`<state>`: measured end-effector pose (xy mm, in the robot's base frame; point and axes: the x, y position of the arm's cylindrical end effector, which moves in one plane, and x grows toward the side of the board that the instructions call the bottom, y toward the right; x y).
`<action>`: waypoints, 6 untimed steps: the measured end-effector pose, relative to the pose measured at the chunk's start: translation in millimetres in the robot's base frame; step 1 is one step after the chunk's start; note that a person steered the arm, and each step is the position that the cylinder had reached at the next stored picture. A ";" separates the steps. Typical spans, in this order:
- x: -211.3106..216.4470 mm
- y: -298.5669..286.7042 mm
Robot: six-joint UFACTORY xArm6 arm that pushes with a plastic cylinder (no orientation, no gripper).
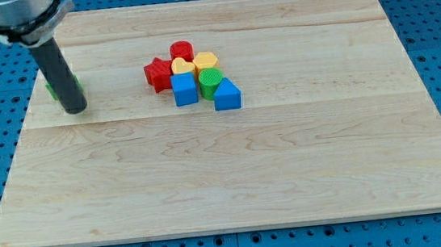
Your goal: Place the green star to the top left side of the red star
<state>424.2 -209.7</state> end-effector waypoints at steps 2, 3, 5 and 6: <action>-45.5 -57.6; -58.8 -41.0; -107.0 34.0; -152.1 -5.9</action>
